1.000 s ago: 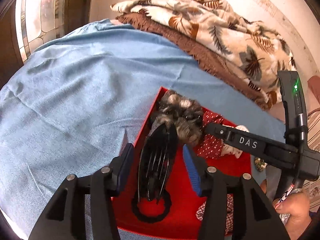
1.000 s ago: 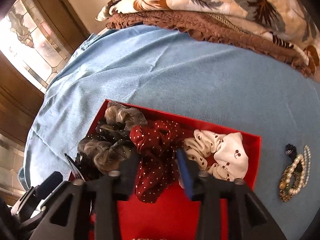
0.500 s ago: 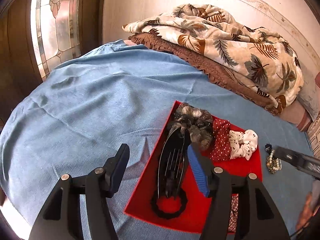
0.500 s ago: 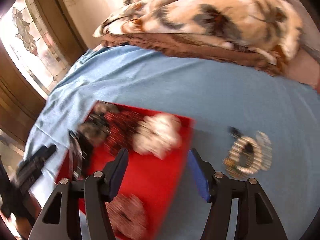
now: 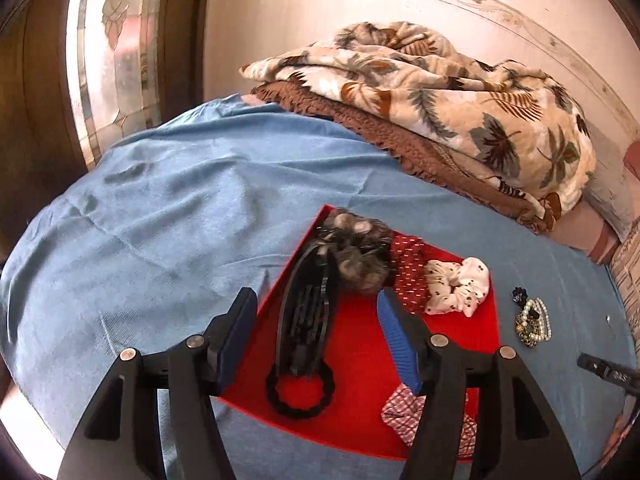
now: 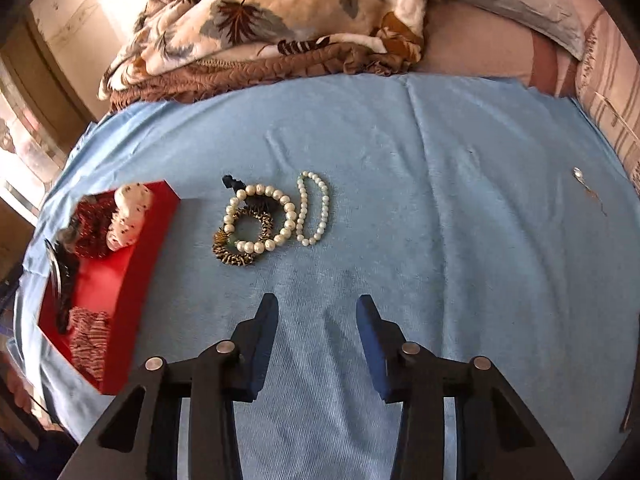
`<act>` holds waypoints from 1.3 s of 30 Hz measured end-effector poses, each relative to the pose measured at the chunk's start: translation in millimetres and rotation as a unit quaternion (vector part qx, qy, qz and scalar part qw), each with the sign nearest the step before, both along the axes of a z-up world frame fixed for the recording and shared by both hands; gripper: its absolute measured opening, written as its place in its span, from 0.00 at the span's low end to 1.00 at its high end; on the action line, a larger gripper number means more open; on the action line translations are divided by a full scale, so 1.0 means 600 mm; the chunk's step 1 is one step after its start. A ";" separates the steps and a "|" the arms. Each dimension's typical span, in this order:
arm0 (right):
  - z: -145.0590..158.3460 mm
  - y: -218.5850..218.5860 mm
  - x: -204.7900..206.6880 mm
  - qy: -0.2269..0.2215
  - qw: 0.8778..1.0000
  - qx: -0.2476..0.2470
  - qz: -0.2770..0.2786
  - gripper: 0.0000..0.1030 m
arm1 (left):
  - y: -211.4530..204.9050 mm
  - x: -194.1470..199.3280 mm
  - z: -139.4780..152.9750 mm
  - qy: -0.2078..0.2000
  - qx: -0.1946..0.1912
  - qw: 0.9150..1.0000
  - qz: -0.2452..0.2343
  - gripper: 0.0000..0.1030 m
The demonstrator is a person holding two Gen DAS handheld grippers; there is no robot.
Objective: Organize jewelry
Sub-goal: 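Move both open grippers back to the pearl bracelets on the sheet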
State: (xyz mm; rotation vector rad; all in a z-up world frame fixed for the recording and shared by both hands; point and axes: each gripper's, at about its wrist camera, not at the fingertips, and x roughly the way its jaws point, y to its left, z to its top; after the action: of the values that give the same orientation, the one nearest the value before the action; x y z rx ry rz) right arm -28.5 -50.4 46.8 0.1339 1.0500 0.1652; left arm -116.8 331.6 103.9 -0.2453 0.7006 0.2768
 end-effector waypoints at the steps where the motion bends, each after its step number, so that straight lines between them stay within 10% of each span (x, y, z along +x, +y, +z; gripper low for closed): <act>1: -0.004 0.004 0.010 -0.004 1.000 0.000 0.000 0.43 | -0.009 0.002 0.000 0.000 0.005 1.000 -0.006 0.60; 14: -0.062 0.102 0.169 -0.015 0.996 -0.074 0.041 0.41 | -0.046 0.036 -0.008 0.009 0.020 0.998 -0.053 0.60; 20: -0.053 0.082 0.160 -0.002 0.998 -0.044 0.043 0.02 | -0.058 0.046 -0.013 0.017 0.018 0.997 -0.069 0.60; 25: -0.028 0.013 0.085 0.003 0.999 -0.039 0.034 0.01 | -0.075 0.035 -0.012 0.015 0.030 0.996 -0.080 0.60; 31: -0.025 -0.083 0.007 0.003 0.997 -0.081 0.012 0.03 | -0.106 0.013 -0.003 0.003 0.023 0.995 -0.101 0.60; 35: -0.030 -0.123 -0.017 -0.003 0.999 -0.043 -0.010 0.43 | -0.134 0.003 0.006 0.007 -0.003 0.993 -0.120 0.60; 39: -0.040 -0.121 -0.008 -0.015 1.000 -0.002 0.001 0.44 | -0.172 0.007 0.000 0.034 -0.017 0.989 -0.141 0.60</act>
State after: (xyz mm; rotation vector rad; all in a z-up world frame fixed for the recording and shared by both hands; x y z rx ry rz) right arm -33.2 -122.8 22.6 0.1277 1.0206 0.1662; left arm -112.3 228.1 103.8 -0.1678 0.7974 0.0033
